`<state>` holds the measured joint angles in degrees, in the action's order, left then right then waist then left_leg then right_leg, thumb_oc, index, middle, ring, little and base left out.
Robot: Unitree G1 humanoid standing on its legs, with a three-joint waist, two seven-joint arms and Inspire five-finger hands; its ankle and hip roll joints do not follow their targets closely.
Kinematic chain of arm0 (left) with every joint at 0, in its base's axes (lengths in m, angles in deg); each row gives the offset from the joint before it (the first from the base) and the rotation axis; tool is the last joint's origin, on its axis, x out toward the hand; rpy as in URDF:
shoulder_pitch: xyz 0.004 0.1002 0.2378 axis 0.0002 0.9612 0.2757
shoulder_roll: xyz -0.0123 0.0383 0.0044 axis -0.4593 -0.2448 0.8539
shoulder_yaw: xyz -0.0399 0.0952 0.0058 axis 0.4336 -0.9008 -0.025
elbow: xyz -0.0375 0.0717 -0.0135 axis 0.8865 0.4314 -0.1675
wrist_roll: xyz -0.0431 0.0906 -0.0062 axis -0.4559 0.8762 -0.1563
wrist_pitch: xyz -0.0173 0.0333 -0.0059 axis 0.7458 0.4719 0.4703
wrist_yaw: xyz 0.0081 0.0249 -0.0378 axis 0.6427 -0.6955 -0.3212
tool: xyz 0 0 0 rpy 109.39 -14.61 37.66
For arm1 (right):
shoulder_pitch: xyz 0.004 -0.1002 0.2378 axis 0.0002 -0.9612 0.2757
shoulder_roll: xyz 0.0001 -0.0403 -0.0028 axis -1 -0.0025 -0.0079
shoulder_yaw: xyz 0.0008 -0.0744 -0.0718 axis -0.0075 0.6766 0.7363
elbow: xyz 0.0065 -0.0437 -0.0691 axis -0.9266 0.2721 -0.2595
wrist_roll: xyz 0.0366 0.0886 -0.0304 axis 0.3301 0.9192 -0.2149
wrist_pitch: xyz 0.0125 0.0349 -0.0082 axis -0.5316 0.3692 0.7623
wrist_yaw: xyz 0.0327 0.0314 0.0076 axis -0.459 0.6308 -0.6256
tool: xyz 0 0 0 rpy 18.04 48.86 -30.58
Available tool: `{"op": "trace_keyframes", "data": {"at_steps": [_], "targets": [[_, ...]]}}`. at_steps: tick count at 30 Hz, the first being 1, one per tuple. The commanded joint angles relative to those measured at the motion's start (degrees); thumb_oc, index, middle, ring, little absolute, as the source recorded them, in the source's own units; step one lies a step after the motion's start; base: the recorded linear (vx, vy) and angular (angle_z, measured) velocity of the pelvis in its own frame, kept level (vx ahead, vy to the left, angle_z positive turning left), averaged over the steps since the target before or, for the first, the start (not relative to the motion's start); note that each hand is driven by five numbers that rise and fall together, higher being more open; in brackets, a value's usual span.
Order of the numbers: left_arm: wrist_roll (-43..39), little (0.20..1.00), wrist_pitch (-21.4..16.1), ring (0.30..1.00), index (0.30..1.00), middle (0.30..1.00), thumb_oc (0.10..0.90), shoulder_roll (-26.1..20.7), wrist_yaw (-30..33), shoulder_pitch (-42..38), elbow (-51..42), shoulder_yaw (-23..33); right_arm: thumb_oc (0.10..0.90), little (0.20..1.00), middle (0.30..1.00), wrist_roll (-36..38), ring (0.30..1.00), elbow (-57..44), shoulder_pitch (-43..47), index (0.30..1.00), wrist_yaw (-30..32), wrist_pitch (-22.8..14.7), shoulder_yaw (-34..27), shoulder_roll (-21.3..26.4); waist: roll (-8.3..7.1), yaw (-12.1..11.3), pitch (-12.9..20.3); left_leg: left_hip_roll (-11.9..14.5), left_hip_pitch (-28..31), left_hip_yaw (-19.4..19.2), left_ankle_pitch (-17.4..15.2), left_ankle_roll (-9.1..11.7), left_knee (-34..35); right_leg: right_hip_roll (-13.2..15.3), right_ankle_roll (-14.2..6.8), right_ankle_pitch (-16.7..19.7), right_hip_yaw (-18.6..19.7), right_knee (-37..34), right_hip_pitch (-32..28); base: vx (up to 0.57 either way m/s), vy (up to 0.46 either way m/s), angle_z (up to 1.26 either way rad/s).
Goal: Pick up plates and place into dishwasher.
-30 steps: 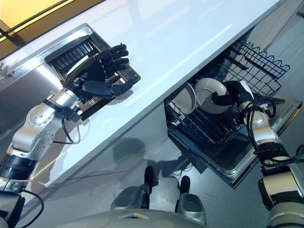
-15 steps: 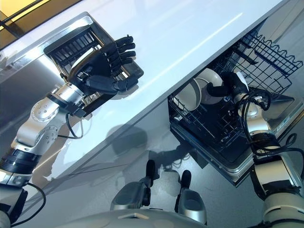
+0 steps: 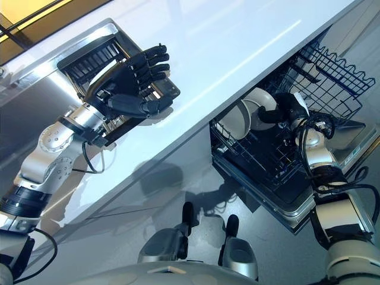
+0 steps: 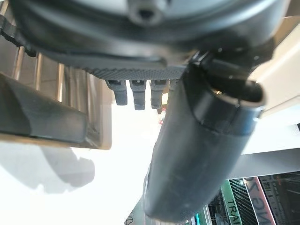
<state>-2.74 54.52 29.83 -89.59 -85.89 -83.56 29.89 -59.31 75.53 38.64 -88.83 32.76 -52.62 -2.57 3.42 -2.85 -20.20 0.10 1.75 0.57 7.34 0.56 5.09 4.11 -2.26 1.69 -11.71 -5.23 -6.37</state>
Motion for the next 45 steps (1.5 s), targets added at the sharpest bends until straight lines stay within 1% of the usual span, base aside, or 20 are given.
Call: {"op": "trace_keyframes", "data": {"at_steps": [1,6,11,19,23,25,28,30,32,33,35,36,37,39,40,42,43,45], "targets": [[-3.33,0.9,-5.67,0.9,0.9,0.9,0.8,0.02,0.53,-5.51,-6.43,4.99,0.8,0.9,0.9,-5.73,0.9,6.43,-4.62,0.9,0.98,7.04,4.81,4.05,-0.25,-0.41,2.68,-1.39,1.74,-0.79,-4.72,0.83,-0.09,0.36,-1.46,-0.39,-0.38,6.11,2.68,0.06,0.012,0.0],[-3.31,0.9,-4.72,0.9,0.9,0.9,0.8,0.07,-0.14,-4.41,-6.61,6.31,0.8,0.9,0.9,-5.39,0.9,5.74,-7.89,0.9,1.43,7.06,2.4,4.76,-0.89,-0.07,3.7,-1.21,2.77,-1.11,-5.08,0.78,-0.09,0.14,-1.49,-0.71,-0.11,6.12,1.68,0.05,0.008,-0.03],[-3.81,0.9,-4.54,0.9,0.9,0.9,0.8,0.24,-1.1,-3.06,-6.48,7.43,0.8,0.9,0.9,-5.85,0.9,3.12,-10.89,0.9,1.86,7.32,0.13,6.01,-1.4,0.49,4.7,-1.26,3.74,-1.3,-5.44,0.65,-0.09,-0.19,-1.55,-1.0,0.37,6.11,0.8,0.04,0.02,0.0],[-3.91,0.9,-4.25,0.9,0.9,0.9,0.8,0.64,-2.03,-0.86,-6.23,9.08,0.8,0.9,0.9,-7.14,0.9,-2.19,-14.83,0.9,0.73,7.87,-2.91,8.46,-2.46,1.58,6.66,-1.25,4.97,-2.11,-6.02,0.59,-0.09,-0.49,-1.94,-0.91,1.09,5.29,-0.46,0.04,0.019,-0.07],[-4.23,0.9,-4.32,0.9,0.9,0.9,0.8,0.49,-2.33,-0.22,-6.01,9.52,0.8,0.9,0.9,-6.92,0.9,-4.42,-16.26,0.9,0.33,8.07,-4.49,9.6,-2.76,2.04,7.18,-1.21,5.4,-2.52,-6.26,0.58,-0.09,-0.61,-2.08,-0.91,1.41,5.12,-0.83,0.02,0.019,-0.04],[-4.3,0.9,-4.39,0.9,0.9,0.9,0.8,0.44,-2.56,-0.07,-5.92,9.6,0.8,0.9,0.9,-7.61,0.9,-4.98,-16.72,0.9,0.37,7.86,-5.07,10.03,-2.88,2.21,7.35,-1.22,5.58,-2.67,-6.36,0.56,-0.09,-0.63,-2.14,-0.91,1.54,5.01,-1.03,0.0,0.0,0.0],[-4.58,0.9,-4.53,0.9,0.9,0.9,0.8,0.01,-2.98,0.38,-5.75,10.22,0.8,0.9,0.9,-10.14,0.9,-6.48,-17.72,0.9,0.23,8.49,-6.09,11.43,-3.1,2.62,7.67,-1.2,5.73,-3.07,-6.51,0.57,-0.09,-0.69,-2.29,-0.9,1.82,4.92,-1.12,0.0,0.0,0.0],[-4.7,0.9,-4.68,0.9,0.9,0.9,0.8,-0.27,-2.86,0.61,-5.87,10.44,0.8,0.9,0.9,-11.89,0.9,-6.94,-18.33,0.9,0.7,8.97,-6.62,12.59,-3.23,2.82,7.76,-1.18,5.79,-3.23,-6.54,0.58,-0.09,-0.72,-2.39,-0.85,1.96,4.88,-1.16,0.0,0.0,0.0],[-4.85,0.9,-4.82,0.9,0.9,0.9,0.8,-0.66,-2.38,0.87,-6.1,10.59,0.8,0.9,0.9,-12.13,0.9,-7.54,-18.76,0.9,2.0,9.12,-7.5,13.99,-3.4,3.09,7.89,-1.17,5.82,-3.41,-6.58,0.57,-0.09,-0.8,-2.45,-0.79,2.1,4.78,-1.21,-0.04,0.014,-0.05],[-4.9,0.9,-4.87,0.9,0.9,0.9,0.8,-0.79,-2.27,0.9,-6.17,10.65,0.8,0.9,0.9,-11.99,0.9,-7.82,-18.84,0.9,2.22,9.16,-7.93,14.37,-3.42,3.16,7.89,-1.18,5.45,-3.52,-5.98,0.52,-0.09,-0.8,-2.4,-0.28,2.1,4.87,-0.79,-0.05,0.013,-0.09],[-4.95,0.9,-5.11,0.9,0.9,0.9,0.8,-1.14,-2.3,1.25,-6.22,10.94,0.8,0.9,0.9,-9.11,0.9,-9.12,-19.26,0.9,3.77,8.81,-9.9,15.68,-3.54,3.42,8.02,-1.16,5.48,-3.69,-6.0,0.52,-0.09,-0.89,-2.48,-0.24,2.24,4.88,-0.76,-0.03,0.017,-0.09],[-4.7,0.9,-5.16,0.9,0.9,0.9,0.8,-1.1,-2.25,1.47,-6.32,11.26,0.8,0.9,0.9,-5.62,0.9,-10.74,-19.81,0.9,6.0,8.37,-12.52,16.01,-3.68,3.73,8.2,-1.16,5.49,-3.79,-6.03,0.49,-0.09,-1.01,-2.48,-0.18,2.44,4.85,-0.71,-0.02,0.02,-0.06],[-4.63,0.9,-5.37,0.9,0.9,0.9,0.8,-0.94,-2.37,1.61,-6.16,11.53,0.8,0.9,0.9,-2.66,0.9,-11.75,-20.23,0.9,8.24,6.73,-14.6,15.9,-3.72,3.95,8.29,-1.18,5.52,-3.84,-6.11,0.44,-0.09,-1.1,-2.49,-0.19,2.58,4.88,-0.65,-0.02,0.02,-0.05],[-4.63,0.9,-5.61,0.9,0.9,0.9,0.8,-0.61,-2.49,1.86,-6.05,11.89,0.8,0.9,0.9,2.6,0.9,-13.19,-21.13,0.9,10.54,3.72,-17.67,15.43,-3.78,4.25,8.49,-1.23,5.6,-3.89,-6.25,0.38,-0.09,-1.24,-2.51,-0.19,2.84,4.86,-0.63,-0.01,0.009,-0.02],[-4.5,0.9,-5.75,0.9,0.9,0.9,0.8,-0.35,-2.61,2.03,-5.91,12.02,0.8,0.9,0.9,4.0,0.9,-14.1,-21.68,0.9,10.97,2.87,-19.34,14.79,-3.76,4.36,8.6,-1.25,5.66,-3.94,-6.34,0.33,-0.09,-1.33,-2.5,-0.23,2.98,4.88,-0.6,-0.01,0.018,-0.04],[-4.21,0.9,-6.3,0.9,0.9,0.9,0.8,0.4,-3.36,2.74,-5.33,12.61,0.8,0.9,0.9,10.08,0.9,-16.58,-23.03,0.9,13.77,-0.77,-23.41,12.49,-3.63,4.62,8.89,-1.33,5.81,-3.96,-6.57,0.22,-0.09,-1.51,-2.51,-0.28,3.46,4.86,-0.6,0.0,0.025,-0.1],[-4.04,0.9,-6.35,0.9,0.9,0.9,0.8,0.86,-3.95,3.02,-4.79,13.09,0.8,0.9,0.9,13.34,0.9,-17.49,-23.78,0.9,14.28,-3.37,-26.09,10.83,-3.52,4.85,9.13,-1.4,5.98,-4.04,-6.77,0.14,-0.09,-1.59,-2.55,-0.32,3.77,4.79,-0.71,0.01,0.027,-0.12],[-3.79,0.9,-6.12,0.9,0.9,0.9,0.8,1.47,-4.19,3.1,-4.53,13.38,0.8,0.9,0.9,14.57,0.9,-18.31,-24.52,0.9,14.34,-5.47,-27.7,9.01,-3.4,5.07,9.43,-1.45,6.08,-4.14,-6.93,0.04,-0.09,-1.64,-2.59,-0.33,4.06,4.69,-0.75,0.01,0.023,-0.14]]}}
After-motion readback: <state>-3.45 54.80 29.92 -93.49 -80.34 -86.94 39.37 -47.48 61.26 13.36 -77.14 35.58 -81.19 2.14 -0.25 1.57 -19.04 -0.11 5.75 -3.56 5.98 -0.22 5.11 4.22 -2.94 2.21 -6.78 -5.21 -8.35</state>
